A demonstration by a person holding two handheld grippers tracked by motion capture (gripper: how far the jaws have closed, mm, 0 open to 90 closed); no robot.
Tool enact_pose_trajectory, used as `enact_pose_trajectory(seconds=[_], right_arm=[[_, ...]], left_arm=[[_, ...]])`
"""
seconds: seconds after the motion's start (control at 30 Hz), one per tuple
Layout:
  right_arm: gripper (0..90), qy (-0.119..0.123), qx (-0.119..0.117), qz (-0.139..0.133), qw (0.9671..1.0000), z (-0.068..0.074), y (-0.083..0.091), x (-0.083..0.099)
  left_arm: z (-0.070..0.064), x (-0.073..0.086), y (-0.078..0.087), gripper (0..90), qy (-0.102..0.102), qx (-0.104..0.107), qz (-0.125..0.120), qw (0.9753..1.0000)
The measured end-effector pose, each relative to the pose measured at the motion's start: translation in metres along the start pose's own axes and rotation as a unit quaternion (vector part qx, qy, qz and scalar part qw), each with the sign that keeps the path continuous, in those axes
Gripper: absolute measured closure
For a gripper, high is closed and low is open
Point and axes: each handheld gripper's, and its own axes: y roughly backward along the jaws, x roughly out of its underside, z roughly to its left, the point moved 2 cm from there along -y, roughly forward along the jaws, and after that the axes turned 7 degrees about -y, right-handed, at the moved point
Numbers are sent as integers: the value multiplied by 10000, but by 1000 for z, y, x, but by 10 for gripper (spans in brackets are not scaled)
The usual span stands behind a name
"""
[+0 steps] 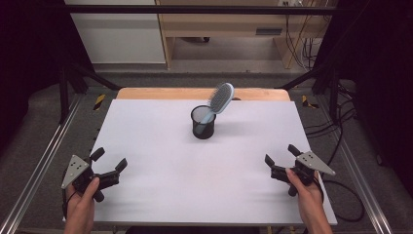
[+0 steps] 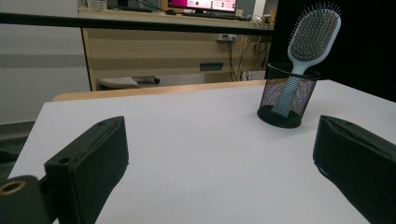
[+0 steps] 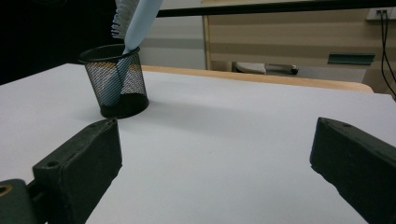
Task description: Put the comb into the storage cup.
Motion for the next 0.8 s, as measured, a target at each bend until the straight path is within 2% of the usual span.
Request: enact_pose_trajectory(seconds=[0.8], right_arm=[[22, 342, -394, 180, 9985, 22, -8, 10]], left_arm=[[-5, -2, -1, 36, -8, 111, -72, 9999]])
